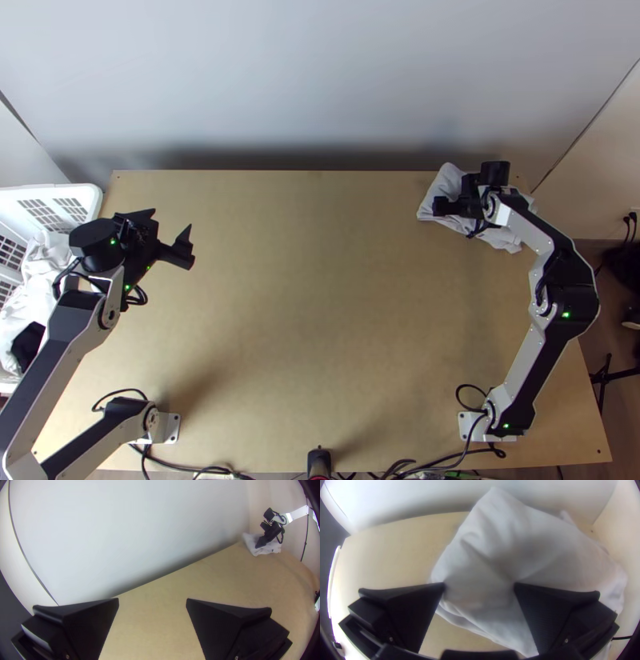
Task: Fold the t-shirt
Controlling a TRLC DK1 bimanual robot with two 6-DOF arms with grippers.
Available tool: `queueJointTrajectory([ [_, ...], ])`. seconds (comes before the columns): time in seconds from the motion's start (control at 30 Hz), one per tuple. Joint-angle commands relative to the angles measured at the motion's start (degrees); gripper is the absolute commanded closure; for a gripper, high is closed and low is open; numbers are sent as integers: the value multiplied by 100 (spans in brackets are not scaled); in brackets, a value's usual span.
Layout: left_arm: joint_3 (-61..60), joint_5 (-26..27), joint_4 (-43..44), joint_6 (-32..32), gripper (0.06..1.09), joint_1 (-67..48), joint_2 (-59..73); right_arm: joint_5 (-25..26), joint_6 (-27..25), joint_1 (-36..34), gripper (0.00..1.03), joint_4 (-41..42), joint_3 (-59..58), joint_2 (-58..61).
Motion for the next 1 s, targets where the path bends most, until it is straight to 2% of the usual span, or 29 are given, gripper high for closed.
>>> queueJointTrajectory([
  [0.0, 51, -4, -4, 5, 10, 12, 14, -17, 24, -19, 5, -118, 377, -457],
  [0.13, 60, 4, -4, 5, 10, 29, 23, -17, 24, -2, 5, -56, 737, -545],
  [0.5, 60, 4, -109, -4, 10, 20, -38, -79, -11, -55, 5, -162, 1537, 519],
  [0.6, 42, 4, -241, -4, 10, 29, -153, -281, 50, -81, 5, -443, 1818, 800],
  [0.77, -19, 4, -320, -22, 10, 47, -293, -281, 77, -72, 5, -637, 2284, 1450],
  [0.9, -28, 4, -338, -39, 10, -15, -293, -281, 147, -116, 5, -1392, 3224, 2232],
  [0.97, -2, 4, -338, -57, 10, -24, -293, -290, 156, -125, 5, -1498, 3382, 2338],
])
